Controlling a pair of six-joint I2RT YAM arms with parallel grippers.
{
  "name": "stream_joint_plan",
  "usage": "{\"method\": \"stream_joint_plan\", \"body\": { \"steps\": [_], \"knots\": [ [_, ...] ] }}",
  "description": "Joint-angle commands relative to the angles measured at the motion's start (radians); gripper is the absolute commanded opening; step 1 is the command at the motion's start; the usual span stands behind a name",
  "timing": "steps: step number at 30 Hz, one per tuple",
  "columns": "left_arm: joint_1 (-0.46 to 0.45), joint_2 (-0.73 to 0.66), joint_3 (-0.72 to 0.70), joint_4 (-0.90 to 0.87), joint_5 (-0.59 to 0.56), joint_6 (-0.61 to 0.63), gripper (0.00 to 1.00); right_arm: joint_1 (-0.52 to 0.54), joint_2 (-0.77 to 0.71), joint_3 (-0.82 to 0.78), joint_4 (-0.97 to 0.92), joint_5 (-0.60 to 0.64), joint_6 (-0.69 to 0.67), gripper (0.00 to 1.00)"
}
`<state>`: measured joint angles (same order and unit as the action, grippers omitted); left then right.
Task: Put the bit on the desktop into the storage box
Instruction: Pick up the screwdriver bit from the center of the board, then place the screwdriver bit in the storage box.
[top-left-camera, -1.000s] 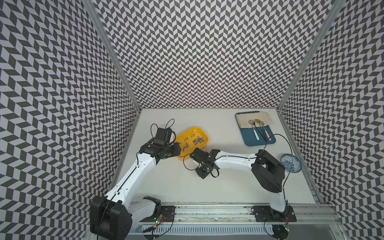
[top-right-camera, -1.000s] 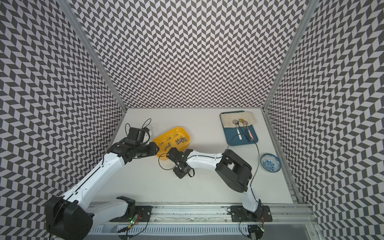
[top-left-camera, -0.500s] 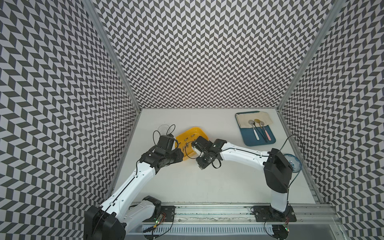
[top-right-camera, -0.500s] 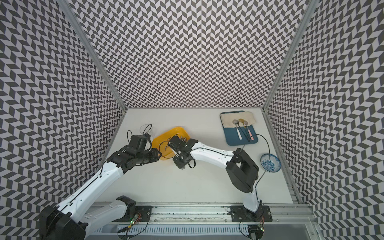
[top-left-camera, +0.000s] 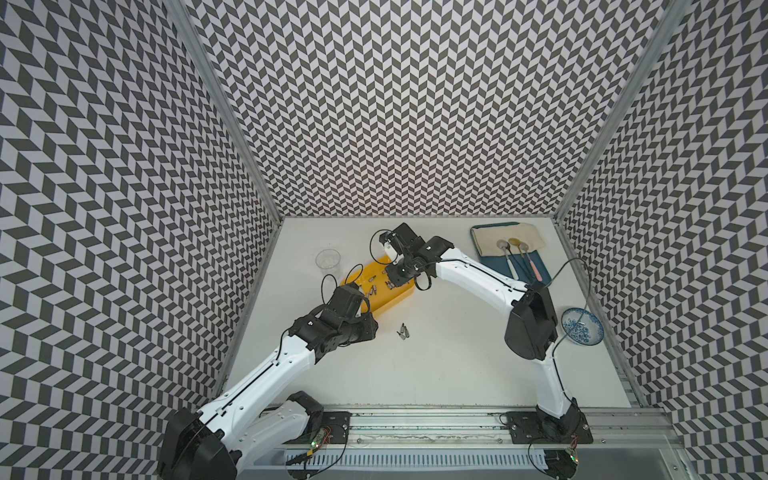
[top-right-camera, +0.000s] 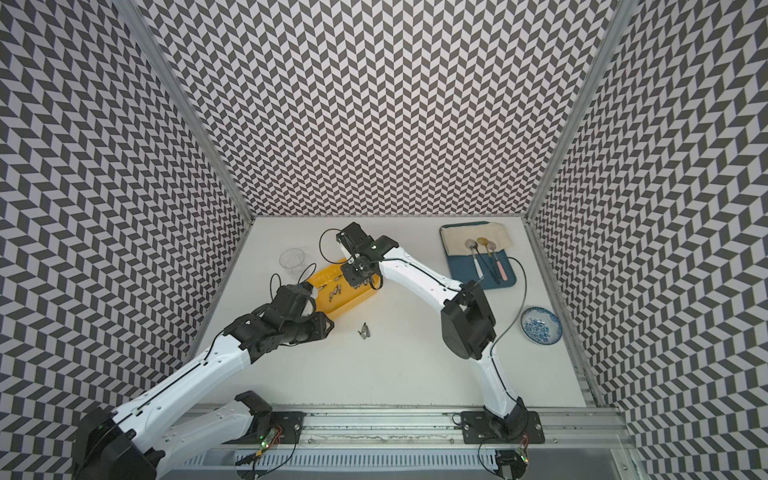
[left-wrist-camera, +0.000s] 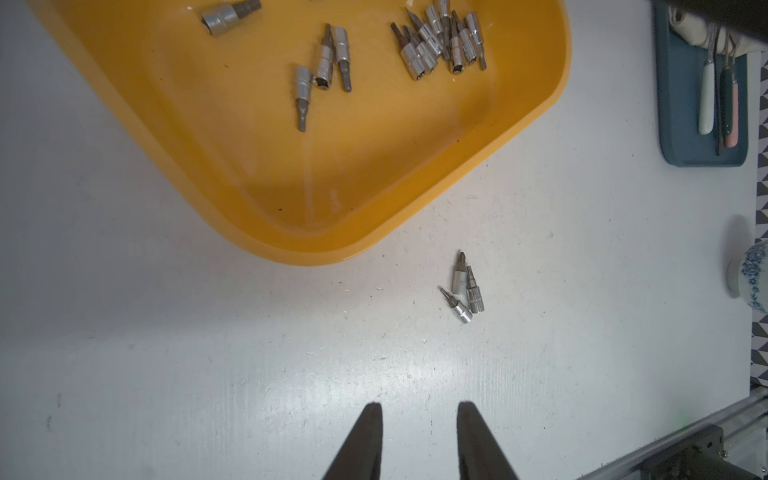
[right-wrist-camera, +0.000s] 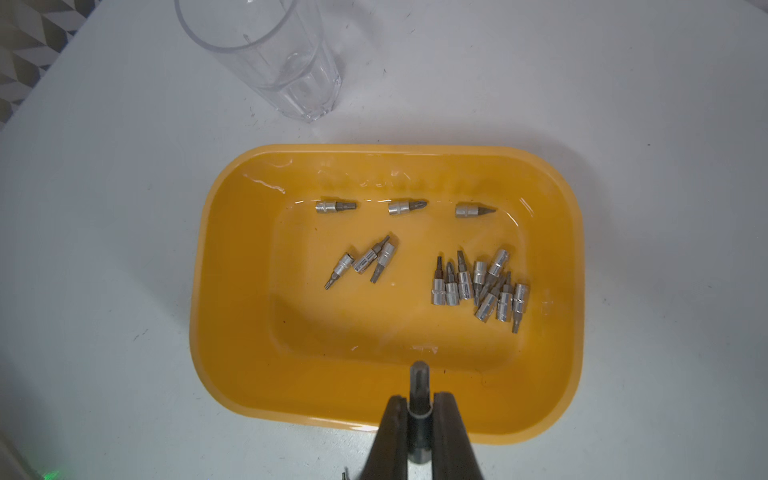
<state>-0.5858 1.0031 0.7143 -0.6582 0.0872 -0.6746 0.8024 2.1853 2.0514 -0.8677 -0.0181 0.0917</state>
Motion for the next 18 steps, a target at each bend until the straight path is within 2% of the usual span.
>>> {"method": "stream_joint_plan", "body": {
  "steps": [1, 9, 18],
  "knots": [
    [-0.052, 0.014, -0.015, 0.046, -0.040, -0.055, 0.34, -0.011, 0.068, 0.071, -0.025, -0.047, -0.033, 0.00],
    [-0.127, 0.050, -0.027, 0.076, -0.058, -0.098, 0.34, -0.020, 0.178, 0.130, -0.010, -0.168, -0.069, 0.00],
    [-0.177, 0.133, -0.028, 0.138, -0.063, -0.120, 0.34, -0.025, 0.250, 0.134, -0.005, -0.203, -0.091, 0.00]
  ]
}}
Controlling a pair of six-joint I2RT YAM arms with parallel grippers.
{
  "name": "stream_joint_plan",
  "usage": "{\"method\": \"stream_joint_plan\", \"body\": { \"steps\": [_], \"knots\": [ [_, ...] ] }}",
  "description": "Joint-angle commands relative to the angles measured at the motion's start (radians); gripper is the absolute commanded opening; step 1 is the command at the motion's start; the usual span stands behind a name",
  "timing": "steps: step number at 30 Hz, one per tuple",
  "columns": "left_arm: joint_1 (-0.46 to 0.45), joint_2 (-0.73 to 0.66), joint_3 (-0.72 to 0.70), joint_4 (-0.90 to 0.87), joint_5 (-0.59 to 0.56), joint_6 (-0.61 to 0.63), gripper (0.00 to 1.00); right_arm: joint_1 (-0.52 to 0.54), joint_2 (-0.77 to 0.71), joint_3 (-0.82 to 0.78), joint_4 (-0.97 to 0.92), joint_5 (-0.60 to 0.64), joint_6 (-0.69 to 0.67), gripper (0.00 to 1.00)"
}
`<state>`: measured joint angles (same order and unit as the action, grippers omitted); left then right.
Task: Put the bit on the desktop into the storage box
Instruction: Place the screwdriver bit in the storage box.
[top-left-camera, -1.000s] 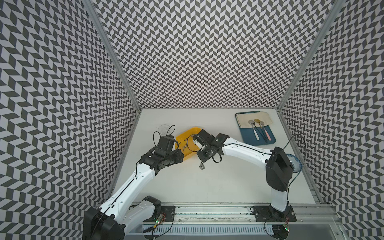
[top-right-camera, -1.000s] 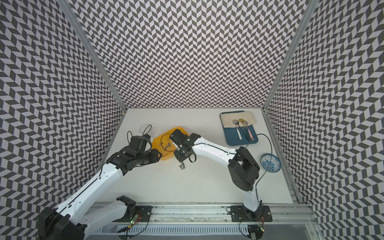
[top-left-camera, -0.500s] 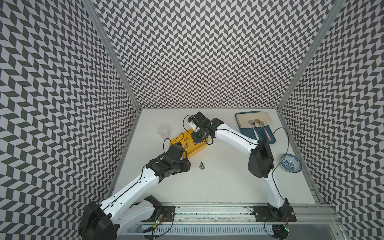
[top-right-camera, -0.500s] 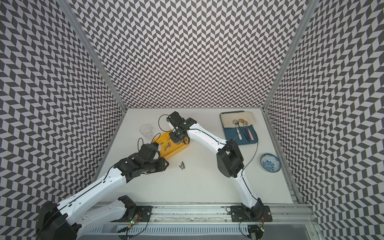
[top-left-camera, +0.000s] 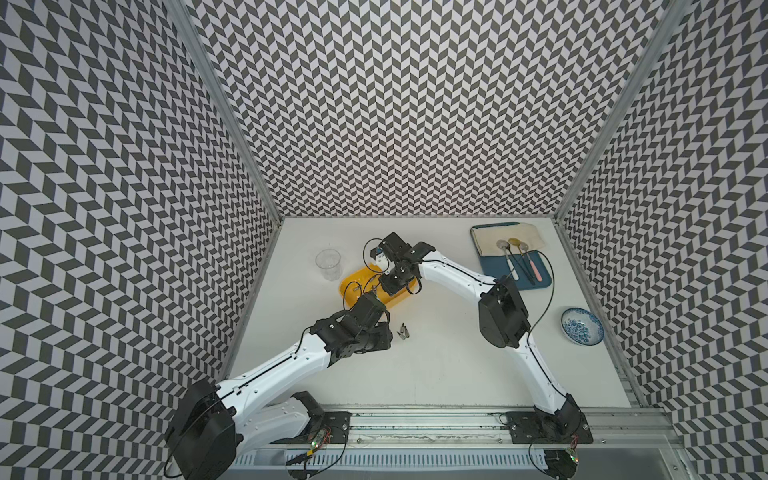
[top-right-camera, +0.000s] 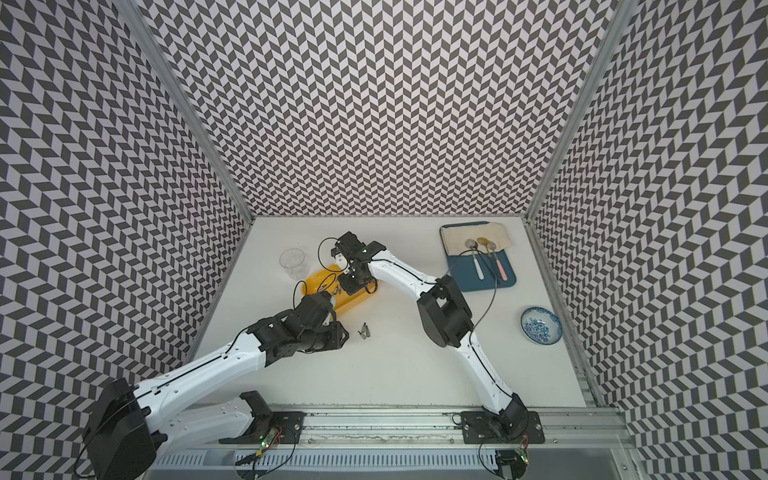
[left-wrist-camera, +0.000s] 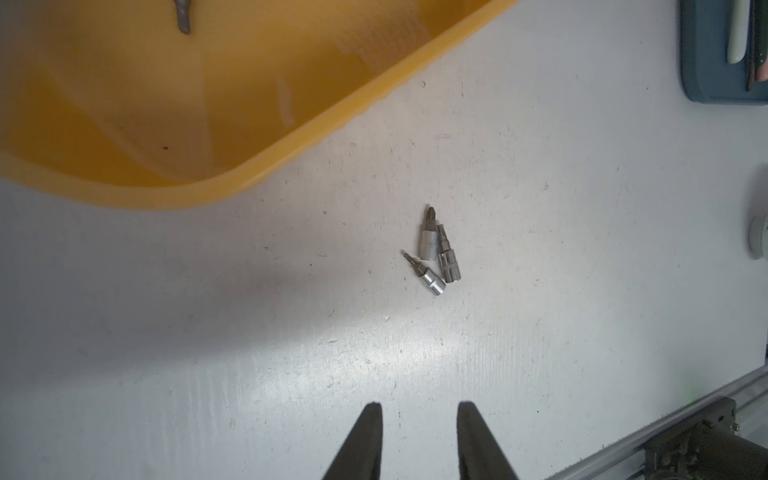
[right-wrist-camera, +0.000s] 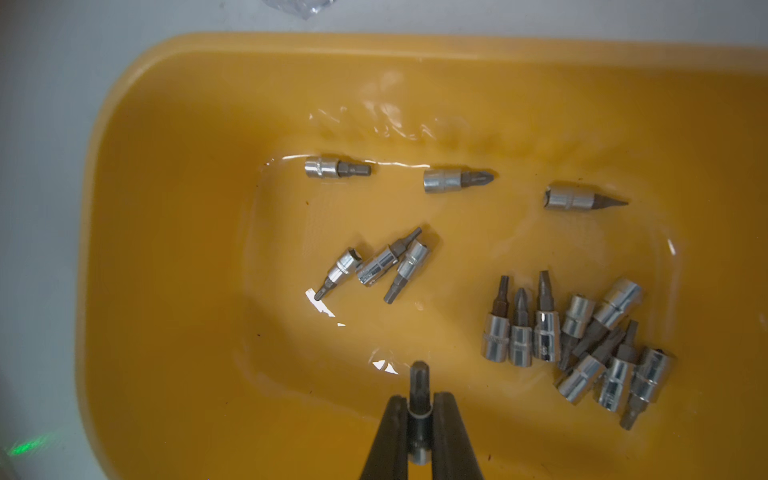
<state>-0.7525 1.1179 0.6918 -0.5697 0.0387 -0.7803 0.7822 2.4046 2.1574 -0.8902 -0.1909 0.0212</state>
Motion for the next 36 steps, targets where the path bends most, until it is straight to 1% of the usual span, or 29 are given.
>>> {"method": "stream_joint_plan", "body": {
  "steps": [1, 8, 17, 20, 23, 24, 31, 36],
  "knots": [
    [-0.014, 0.029, -0.005, 0.059, -0.014, -0.016, 0.34, -0.005, 0.039, 0.035, 0.020, -0.037, -0.024, 0.00],
    [-0.028, 0.097, 0.027, 0.077, -0.027, -0.005, 0.34, -0.009, 0.080, 0.061, 0.038, -0.047, -0.027, 0.00],
    [-0.044, 0.219, 0.058, 0.126, -0.023, 0.010, 0.34, -0.013, 0.100, 0.069, 0.046, -0.043, -0.024, 0.01],
    [-0.047, 0.258, 0.078, 0.133, -0.023, 0.012, 0.34, -0.015, 0.102, 0.063, 0.045, -0.037, -0.027, 0.07],
    [-0.051, 0.296, 0.102, 0.134, -0.026, 0.019, 0.34, -0.014, 0.100, 0.059, 0.045, -0.032, -0.029, 0.17],
    [-0.053, 0.309, 0.112, 0.134, -0.026, 0.022, 0.34, -0.015, 0.100, 0.060, 0.045, -0.032, -0.029, 0.20],
    [-0.063, 0.377, 0.147, 0.127, -0.030, 0.035, 0.35, -0.020, 0.085, 0.060, 0.043, -0.030, -0.030, 0.27],
    [-0.065, 0.397, 0.160, 0.118, -0.038, 0.033, 0.34, -0.023, 0.066, 0.050, 0.042, -0.025, -0.030, 0.30]
  ]
}}
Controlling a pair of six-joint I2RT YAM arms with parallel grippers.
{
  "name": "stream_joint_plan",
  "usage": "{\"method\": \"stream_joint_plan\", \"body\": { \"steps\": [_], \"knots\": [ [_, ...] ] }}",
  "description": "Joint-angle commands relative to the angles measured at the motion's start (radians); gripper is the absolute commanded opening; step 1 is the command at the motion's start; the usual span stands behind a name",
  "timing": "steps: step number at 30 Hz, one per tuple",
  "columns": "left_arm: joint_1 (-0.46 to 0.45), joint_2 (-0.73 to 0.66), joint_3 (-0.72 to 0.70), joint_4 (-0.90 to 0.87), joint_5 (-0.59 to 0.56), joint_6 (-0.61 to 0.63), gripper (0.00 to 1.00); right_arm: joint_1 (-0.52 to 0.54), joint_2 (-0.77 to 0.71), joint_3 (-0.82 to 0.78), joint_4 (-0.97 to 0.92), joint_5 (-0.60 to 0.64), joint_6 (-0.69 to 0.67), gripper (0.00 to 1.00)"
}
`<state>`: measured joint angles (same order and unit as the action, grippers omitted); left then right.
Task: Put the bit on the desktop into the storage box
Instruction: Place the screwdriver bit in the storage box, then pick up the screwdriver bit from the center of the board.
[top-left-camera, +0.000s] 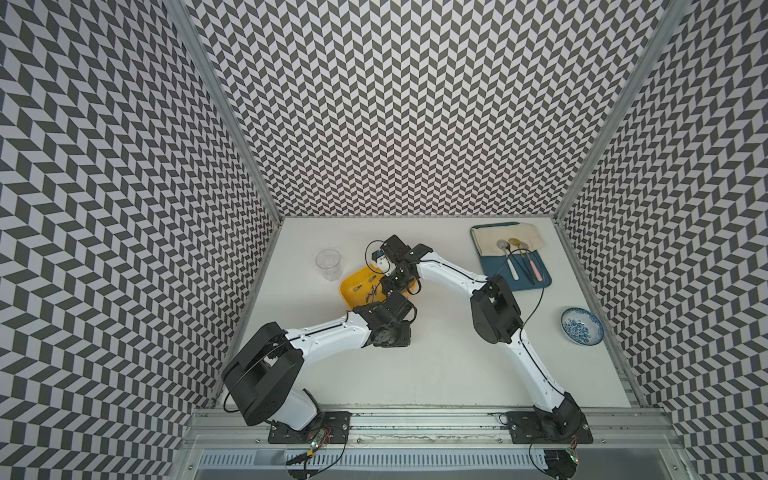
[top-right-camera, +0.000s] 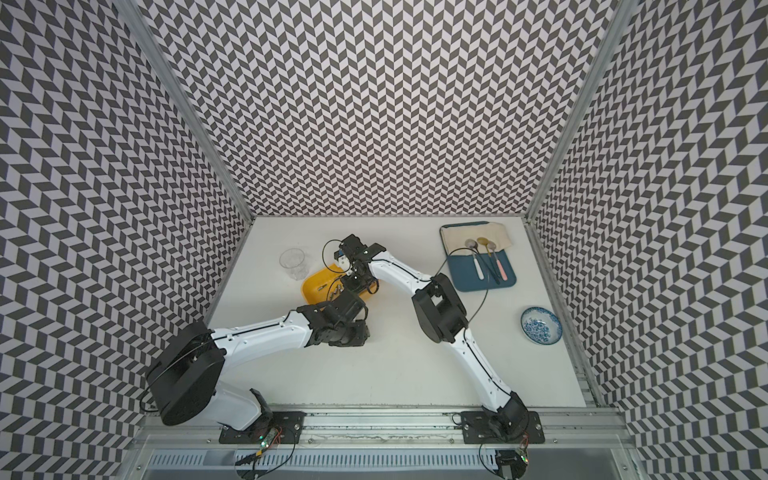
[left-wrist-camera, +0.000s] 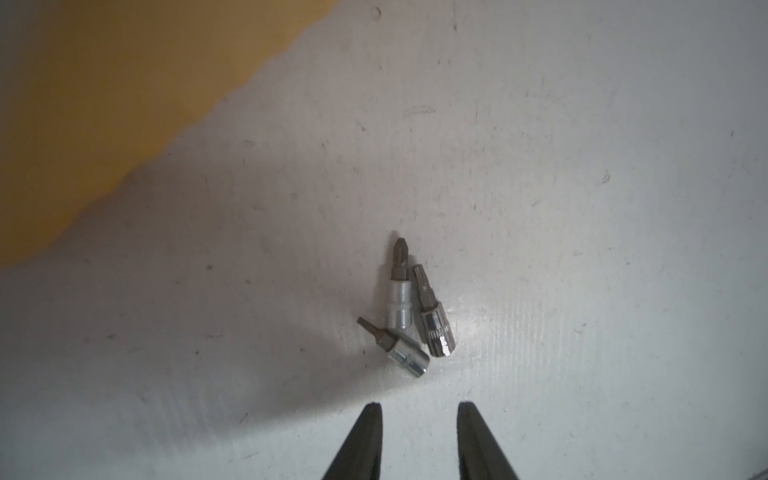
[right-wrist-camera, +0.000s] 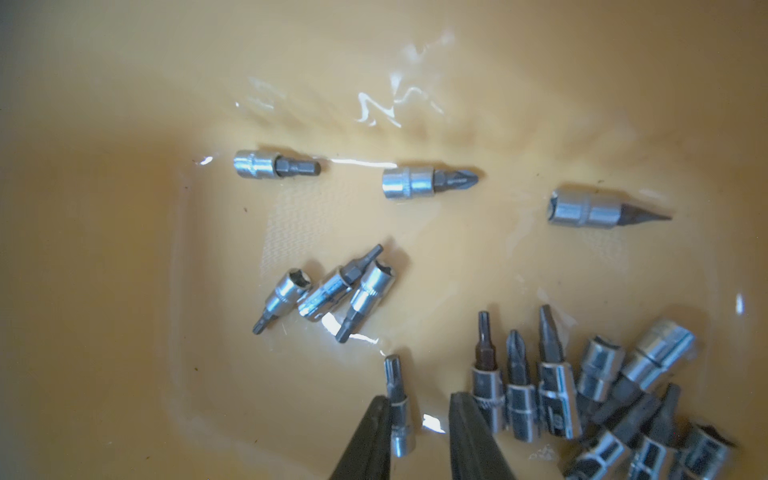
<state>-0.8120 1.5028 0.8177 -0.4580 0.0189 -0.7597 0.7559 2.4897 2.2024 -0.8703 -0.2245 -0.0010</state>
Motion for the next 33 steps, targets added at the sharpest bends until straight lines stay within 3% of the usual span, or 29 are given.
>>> {"method": "stream_joint_plan", "body": {
  "steps": [1, 33],
  "knots": [
    [-0.009, 0.015, 0.039, 0.003, -0.020, 0.014, 0.35, 0.003, -0.023, 0.004, 0.022, 0.010, -0.008, 0.30],
    [-0.013, 0.115, 0.104, -0.056, -0.091, 0.007, 0.38, -0.001, -0.095, -0.011, -0.016, 0.028, -0.021, 0.33]
  ]
}}
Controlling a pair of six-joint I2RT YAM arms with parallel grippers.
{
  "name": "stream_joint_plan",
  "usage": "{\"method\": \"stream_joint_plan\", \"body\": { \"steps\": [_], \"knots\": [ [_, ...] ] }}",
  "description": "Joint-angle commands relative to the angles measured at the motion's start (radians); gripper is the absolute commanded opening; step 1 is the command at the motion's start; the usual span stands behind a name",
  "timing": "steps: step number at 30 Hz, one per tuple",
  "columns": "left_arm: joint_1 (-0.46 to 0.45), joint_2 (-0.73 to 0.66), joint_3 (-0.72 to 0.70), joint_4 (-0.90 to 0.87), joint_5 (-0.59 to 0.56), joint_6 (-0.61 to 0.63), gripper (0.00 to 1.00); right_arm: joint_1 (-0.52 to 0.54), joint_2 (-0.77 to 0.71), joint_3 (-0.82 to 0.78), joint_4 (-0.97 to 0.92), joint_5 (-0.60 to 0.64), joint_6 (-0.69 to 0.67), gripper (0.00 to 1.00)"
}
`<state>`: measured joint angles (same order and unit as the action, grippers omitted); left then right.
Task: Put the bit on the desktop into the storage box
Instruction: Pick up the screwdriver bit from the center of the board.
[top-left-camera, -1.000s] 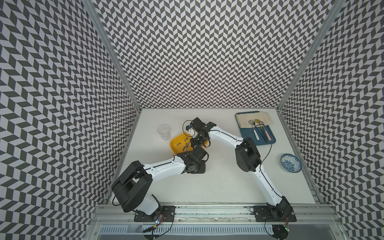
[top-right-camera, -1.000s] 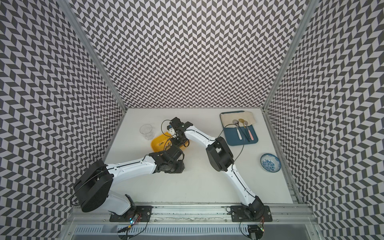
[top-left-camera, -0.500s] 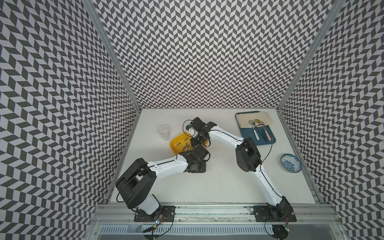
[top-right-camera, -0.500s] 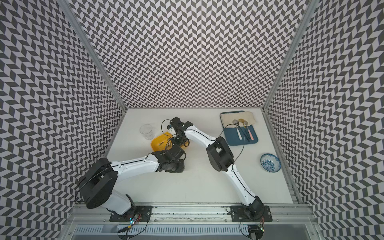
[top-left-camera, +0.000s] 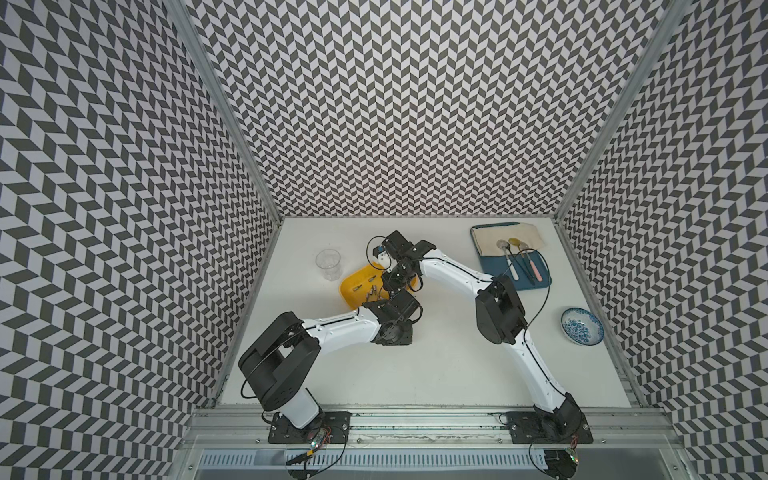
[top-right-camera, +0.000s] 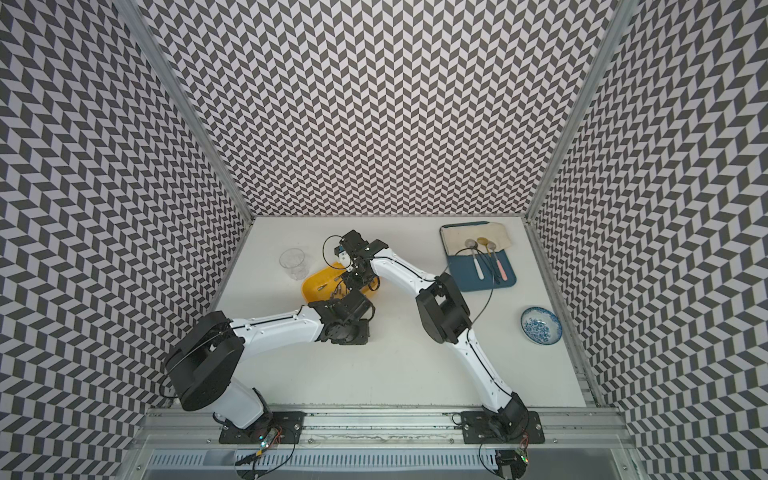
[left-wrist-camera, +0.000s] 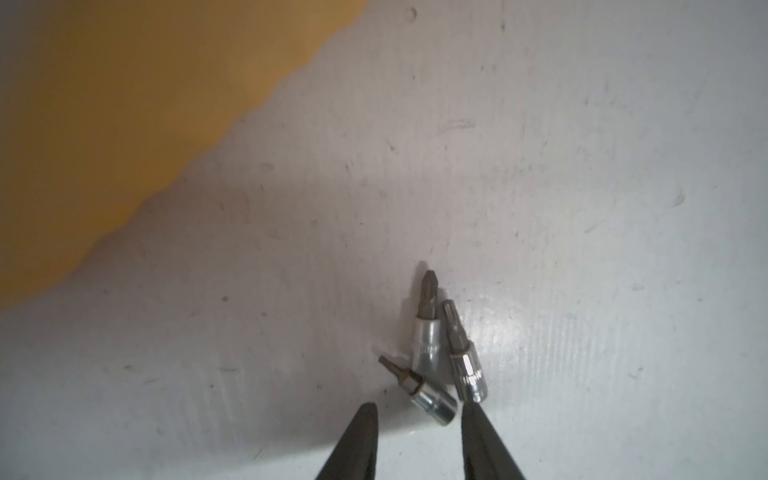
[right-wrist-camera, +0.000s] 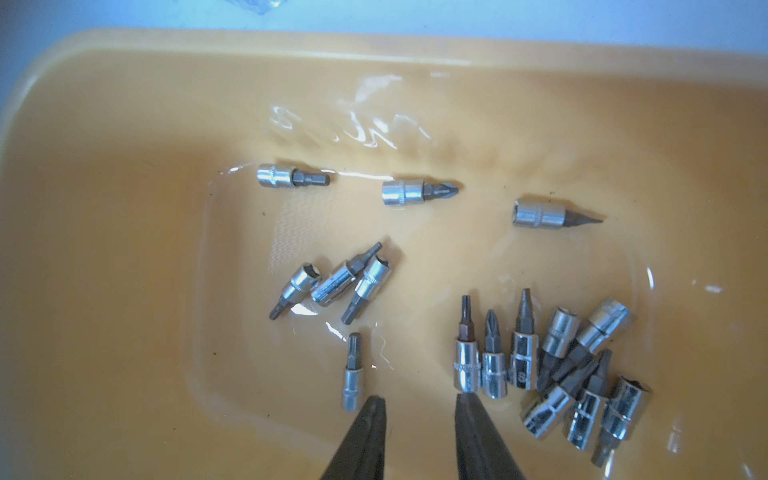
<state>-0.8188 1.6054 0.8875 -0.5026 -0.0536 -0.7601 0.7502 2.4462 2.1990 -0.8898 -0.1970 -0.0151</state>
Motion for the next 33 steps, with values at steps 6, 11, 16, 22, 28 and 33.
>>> {"method": "stream_joint_plan", "body": {
  "steps": [6, 11, 16, 22, 28, 33],
  "knots": [
    [-0.006, 0.041, 0.039, -0.010, -0.011, 0.013, 0.38, 0.003, -0.054, -0.014, -0.003, 0.004, -0.011, 0.33],
    [-0.006, 0.054, 0.039, -0.022, -0.017, 0.018, 0.38, 0.000, -0.065, -0.024, -0.007, 0.000, -0.014, 0.33],
    [-0.005, 0.059, 0.039, -0.030, -0.020, 0.021, 0.38, 0.000, -0.081, -0.029, -0.011, -0.003, -0.014, 0.33],
    [-0.005, 0.047, 0.033, -0.037, -0.024, 0.021, 0.36, 0.000, -0.102, -0.040, -0.018, 0.004, -0.014, 0.33],
    [-0.006, 0.052, 0.036, -0.040, -0.023, 0.024, 0.27, -0.006, -0.221, -0.148, 0.046, 0.054, 0.027, 0.33],
    [-0.006, 0.044, 0.035, -0.049, -0.024, 0.025, 0.27, -0.027, -0.351, -0.266, 0.078, 0.083, 0.063, 0.34]
  ]
}}
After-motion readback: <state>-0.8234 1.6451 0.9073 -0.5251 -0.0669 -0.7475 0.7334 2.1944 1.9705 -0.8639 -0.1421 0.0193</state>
